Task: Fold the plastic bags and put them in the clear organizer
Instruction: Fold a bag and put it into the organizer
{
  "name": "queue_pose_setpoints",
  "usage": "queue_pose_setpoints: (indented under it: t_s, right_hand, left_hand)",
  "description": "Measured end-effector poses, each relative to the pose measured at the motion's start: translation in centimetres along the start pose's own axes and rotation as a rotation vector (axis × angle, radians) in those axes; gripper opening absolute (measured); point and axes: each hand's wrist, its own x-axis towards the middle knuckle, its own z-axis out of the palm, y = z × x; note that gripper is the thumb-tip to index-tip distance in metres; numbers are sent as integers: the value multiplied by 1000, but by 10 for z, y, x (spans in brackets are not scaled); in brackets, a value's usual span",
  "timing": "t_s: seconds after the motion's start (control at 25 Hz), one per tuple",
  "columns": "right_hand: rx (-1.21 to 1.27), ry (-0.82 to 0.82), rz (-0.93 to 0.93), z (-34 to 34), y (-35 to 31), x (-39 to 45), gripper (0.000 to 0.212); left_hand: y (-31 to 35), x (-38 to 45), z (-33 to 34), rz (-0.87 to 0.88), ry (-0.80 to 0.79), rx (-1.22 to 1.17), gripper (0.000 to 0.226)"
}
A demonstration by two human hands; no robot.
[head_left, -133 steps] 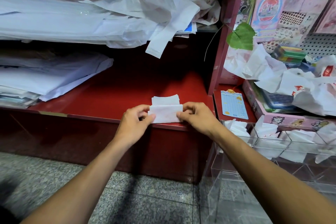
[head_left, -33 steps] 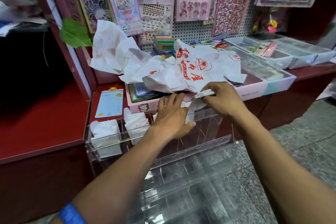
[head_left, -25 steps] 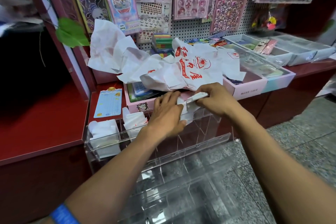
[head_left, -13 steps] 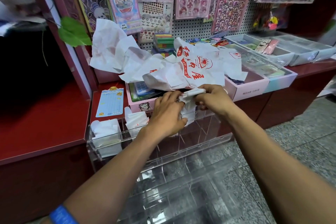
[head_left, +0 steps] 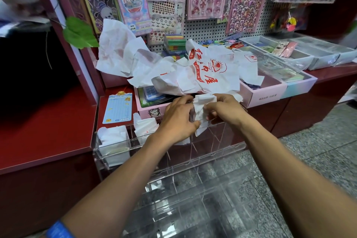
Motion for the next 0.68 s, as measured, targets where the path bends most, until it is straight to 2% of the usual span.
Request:
queue_pose_setpoints:
  t_s: [0.16, 0.24, 0.36, 0.56, 0.68]
  right_hand:
    - [-196, 11, -29, 3, 9, 2, 17]
    - [-335, 62, -90, 2, 16, 5, 17]
    - [-544, 179, -200, -4, 20, 7, 22]
    - [-675, 195, -267, -2, 19, -1, 8]
    - [-652, 405, -382, -1, 12, -3, 8]
  left_hand:
    - [0, -1, -2, -16, 10, -115, 68]
    - [-1, -1, -2, 4, 10, -94, 73]
    - [-4, -4, 0, 54, 3, -69, 66]
    - [-5, -7, 3, 61, 2, -44, 53]
    - [-4, -14, -3, 114, 103, -90, 34]
